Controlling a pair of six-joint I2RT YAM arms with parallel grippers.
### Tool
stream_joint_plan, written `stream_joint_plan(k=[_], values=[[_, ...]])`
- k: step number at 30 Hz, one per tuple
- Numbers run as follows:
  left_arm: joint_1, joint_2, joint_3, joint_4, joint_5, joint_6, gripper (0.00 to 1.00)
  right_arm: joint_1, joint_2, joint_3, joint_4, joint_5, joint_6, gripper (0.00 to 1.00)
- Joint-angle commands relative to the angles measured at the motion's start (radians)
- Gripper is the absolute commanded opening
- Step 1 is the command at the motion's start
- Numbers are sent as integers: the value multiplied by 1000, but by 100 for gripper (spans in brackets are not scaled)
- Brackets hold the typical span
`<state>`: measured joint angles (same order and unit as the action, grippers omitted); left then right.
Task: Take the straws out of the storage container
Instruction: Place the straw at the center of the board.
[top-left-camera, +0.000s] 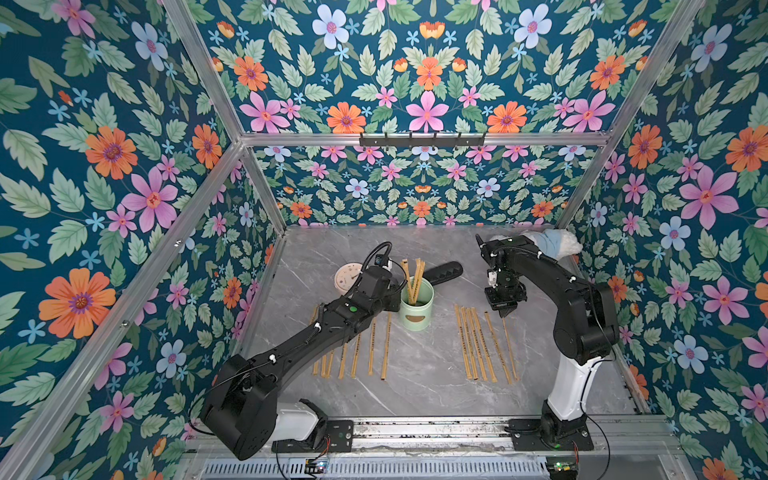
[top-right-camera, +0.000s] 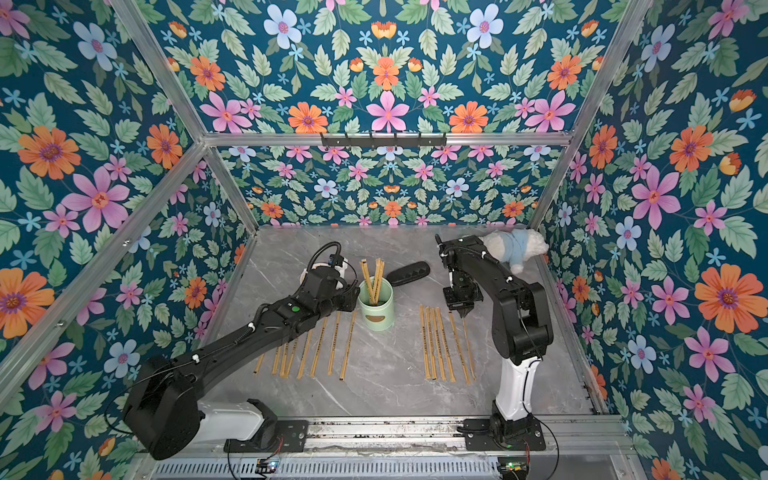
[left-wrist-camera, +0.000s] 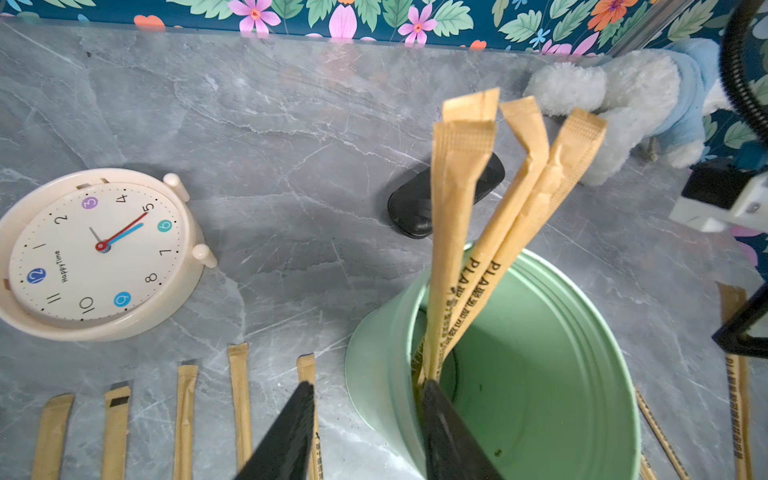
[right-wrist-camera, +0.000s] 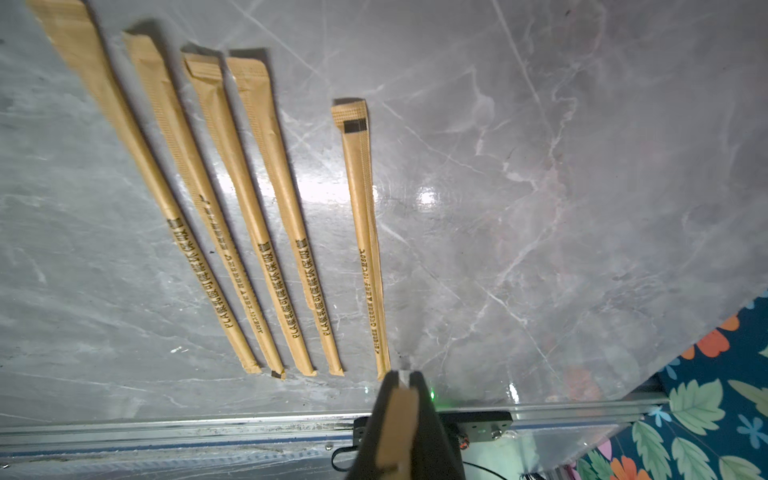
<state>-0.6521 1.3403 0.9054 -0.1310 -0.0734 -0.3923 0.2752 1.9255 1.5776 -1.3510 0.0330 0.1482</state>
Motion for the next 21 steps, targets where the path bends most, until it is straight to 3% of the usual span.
stream_joint_plan(k=[1, 21], values=[[2, 0, -5, 8, -6, 0, 45, -5, 20, -8, 8, -1, 2, 9], [1, 14, 6, 14, -1, 1, 45, -25, 124, 26, 38, -10, 7, 14]])
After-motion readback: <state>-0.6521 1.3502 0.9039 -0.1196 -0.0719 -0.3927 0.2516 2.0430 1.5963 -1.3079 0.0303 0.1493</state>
